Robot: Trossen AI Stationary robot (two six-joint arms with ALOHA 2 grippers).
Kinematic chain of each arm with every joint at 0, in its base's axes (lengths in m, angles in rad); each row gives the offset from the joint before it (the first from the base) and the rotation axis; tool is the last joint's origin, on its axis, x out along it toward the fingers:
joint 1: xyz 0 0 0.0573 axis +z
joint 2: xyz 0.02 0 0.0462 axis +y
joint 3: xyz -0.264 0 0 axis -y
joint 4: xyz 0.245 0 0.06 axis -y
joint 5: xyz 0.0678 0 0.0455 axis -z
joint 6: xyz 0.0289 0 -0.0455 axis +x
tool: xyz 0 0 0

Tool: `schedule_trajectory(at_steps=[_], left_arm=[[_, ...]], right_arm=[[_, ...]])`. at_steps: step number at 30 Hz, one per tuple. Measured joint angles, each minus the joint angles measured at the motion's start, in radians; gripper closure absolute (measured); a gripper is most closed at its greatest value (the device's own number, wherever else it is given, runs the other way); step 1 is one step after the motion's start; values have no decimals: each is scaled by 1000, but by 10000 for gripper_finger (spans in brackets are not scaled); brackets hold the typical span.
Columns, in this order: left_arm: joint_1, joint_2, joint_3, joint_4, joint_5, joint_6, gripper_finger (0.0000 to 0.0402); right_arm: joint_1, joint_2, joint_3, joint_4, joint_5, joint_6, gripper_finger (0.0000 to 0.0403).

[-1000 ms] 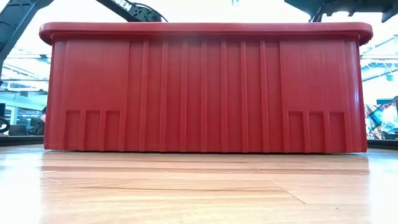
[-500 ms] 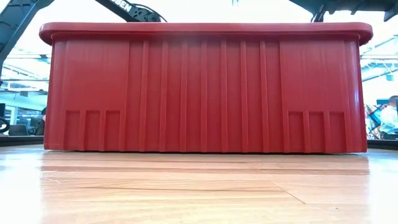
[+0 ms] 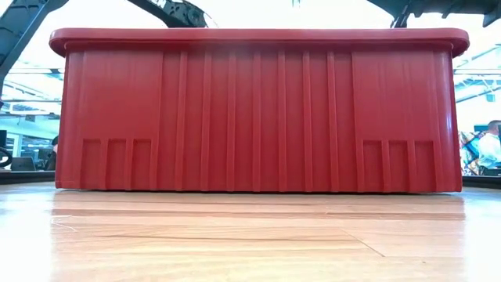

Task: Pick and place slides into bin
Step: Put the slide into the bin, then return to Home Position

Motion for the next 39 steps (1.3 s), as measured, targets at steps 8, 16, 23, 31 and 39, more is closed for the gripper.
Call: schedule_trajectory(at_steps=[8, 16, 23, 31, 39], left_arm=[[-14, 0, 312, -110, -130, 77, 118], [-94, -209, 546, -155, 262, 316, 282], [-194, -460, 478, -61, 147, 21, 390], [-399, -804, 16, 583, -51, -261, 401], [-438, -1026, -717, 1505, -243, -398, 401]], right_arm=[[0, -3, 0, 0, -1, -34, 403], [0, -90, 0, -16, -69, -140, 403], [0, -180, 0, -142, 69, -99, 403], [0, -170, 0, -229, 88, -93, 403], [0, -121, 0, -209, 117, -166, 403]])
